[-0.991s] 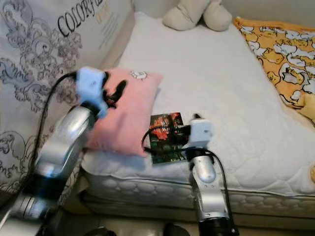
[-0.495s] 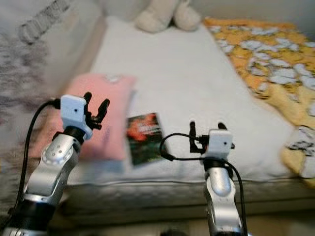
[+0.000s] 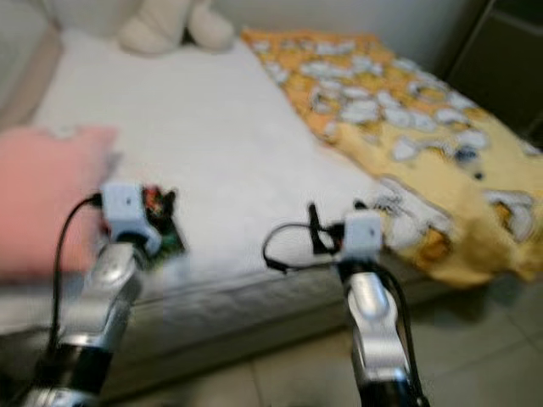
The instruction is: Clean up the room
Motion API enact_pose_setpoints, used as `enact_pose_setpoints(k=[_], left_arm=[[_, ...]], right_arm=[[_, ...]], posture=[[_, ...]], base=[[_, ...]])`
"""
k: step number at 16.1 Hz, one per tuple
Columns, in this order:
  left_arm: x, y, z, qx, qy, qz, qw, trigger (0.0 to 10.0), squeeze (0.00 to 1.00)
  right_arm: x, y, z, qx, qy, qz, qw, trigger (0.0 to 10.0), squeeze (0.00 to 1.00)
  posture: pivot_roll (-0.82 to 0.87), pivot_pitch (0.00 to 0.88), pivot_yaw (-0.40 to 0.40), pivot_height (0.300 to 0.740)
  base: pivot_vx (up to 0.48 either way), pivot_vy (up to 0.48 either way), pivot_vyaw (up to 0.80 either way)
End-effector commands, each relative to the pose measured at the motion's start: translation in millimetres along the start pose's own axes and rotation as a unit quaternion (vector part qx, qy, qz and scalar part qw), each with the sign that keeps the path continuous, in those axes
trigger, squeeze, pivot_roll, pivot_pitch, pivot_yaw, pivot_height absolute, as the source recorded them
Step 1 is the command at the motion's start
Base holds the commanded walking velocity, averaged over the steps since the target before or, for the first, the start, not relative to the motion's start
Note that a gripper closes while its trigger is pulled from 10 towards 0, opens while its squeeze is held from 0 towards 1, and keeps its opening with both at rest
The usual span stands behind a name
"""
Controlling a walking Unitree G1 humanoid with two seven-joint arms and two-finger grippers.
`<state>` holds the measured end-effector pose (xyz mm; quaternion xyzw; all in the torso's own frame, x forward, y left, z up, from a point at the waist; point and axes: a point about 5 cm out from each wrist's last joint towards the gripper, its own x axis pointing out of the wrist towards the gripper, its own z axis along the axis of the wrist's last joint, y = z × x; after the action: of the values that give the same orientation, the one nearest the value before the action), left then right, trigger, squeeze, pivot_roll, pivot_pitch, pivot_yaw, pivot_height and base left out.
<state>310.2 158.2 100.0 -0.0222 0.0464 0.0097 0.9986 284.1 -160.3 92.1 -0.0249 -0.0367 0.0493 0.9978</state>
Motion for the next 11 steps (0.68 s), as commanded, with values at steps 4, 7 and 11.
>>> enact_pose_setpoints(k=[4, 7, 11], left_arm=[[5.6, -4.1, -6.4, 0.003, 0.016, 0.013, 1.000, 10.0, 1.00], [15.1, -3.0, 4.4, 0.016, -0.001, 0.012, 1.000, 10.0, 1.00], [11.4, 7.0, 13.2, 0.062, -0.034, 0.027, 0.997, 10.0, 1.00]], right_arm=[[12.5, 0.3, -6.8, 0.001, 0.026, 0.020, 0.999, 10.0, 0.58], [21.0, -4.5, -3.1, 0.015, 0.021, 0.001, 1.000, 10.0, 0.00], [13.4, -23.2, -9.8, 0.033, 0.030, -0.026, 0.999, 10.0, 0.00]], posture=[[0.02, 0.000, -0.054, 0.740], [0.02, 0.000, -0.049, 0.740], [-0.01, 0.000, -0.036, 0.740]], base=[[0.207, -0.403, 0.00], [0.298, -0.374, 0.00], [0.304, -0.368, 0.00]])
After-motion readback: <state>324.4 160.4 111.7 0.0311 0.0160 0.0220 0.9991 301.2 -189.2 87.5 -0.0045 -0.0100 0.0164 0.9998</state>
